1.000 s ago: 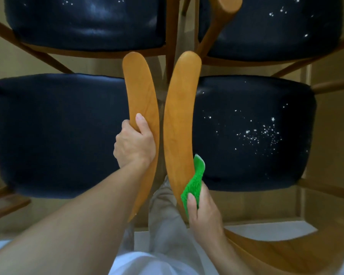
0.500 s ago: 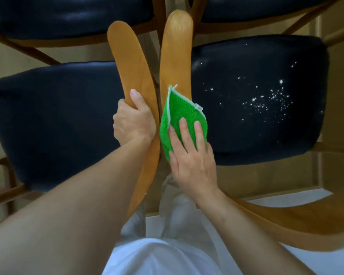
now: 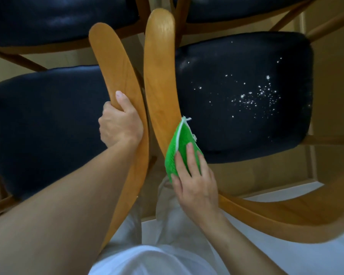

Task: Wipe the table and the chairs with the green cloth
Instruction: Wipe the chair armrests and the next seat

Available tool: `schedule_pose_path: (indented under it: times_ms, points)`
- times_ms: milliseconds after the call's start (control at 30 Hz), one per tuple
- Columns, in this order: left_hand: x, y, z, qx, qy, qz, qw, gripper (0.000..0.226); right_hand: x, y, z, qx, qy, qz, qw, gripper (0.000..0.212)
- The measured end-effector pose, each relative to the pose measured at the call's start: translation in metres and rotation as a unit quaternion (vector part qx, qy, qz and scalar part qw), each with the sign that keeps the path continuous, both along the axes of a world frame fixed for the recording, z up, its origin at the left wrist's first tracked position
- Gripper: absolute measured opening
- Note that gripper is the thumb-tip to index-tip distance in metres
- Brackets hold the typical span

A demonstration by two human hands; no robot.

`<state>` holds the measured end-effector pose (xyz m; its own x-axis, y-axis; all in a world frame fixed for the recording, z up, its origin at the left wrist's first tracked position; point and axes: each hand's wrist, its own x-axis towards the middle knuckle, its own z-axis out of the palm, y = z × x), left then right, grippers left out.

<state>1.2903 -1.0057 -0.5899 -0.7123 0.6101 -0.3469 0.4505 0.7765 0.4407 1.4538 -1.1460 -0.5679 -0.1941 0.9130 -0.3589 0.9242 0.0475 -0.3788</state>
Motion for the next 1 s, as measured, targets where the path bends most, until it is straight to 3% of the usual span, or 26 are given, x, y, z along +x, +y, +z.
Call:
schedule_pose_path:
  times_ms: [267, 400, 533, 633, 733, 867, 1000]
  points:
    - [0.001, 0.001, 0.002, -0.003, 0.026, 0.007, 1.000, 0.055, -0.021, 0.085, -0.001, -0.015, 0.177, -0.113, 0.978, 0.057]
    - [0.002, 0.001, 0.004, 0.003, 0.024, 0.011, 1.000, 0.061, -0.006, 0.052, 0.004, -0.026, 0.166, -0.108, 0.980, 0.059]
    - [0.003, 0.000, 0.006, 0.009, 0.019, 0.014, 1.000, 0.059, 0.030, -0.003, 0.006, -0.035, 0.067, -0.075, 0.994, 0.056]
    - [0.004, 0.000, 0.008, 0.008, 0.014, 0.013, 1.000, 0.059, 0.050, -0.019, 0.005, -0.055, 0.046, -0.080, 0.994, 0.034]
    - [0.004, 0.001, 0.008, 0.006, 0.020, 0.012, 1.000, 0.064, 0.051, -0.018, 0.007, -0.064, 0.053, -0.098, 0.992, 0.021]
    - [0.004, 0.001, 0.008, 0.002, 0.022, 0.012, 1.000, 0.066, 0.030, -0.003, 0.005, -0.080, 0.096, -0.140, 0.982, 0.036]
    - [0.004, 0.000, 0.007, -0.002, 0.021, 0.013, 1.000, 0.064, 0.004, 0.041, 0.004, -0.084, 0.197, -0.171, 0.962, 0.045]
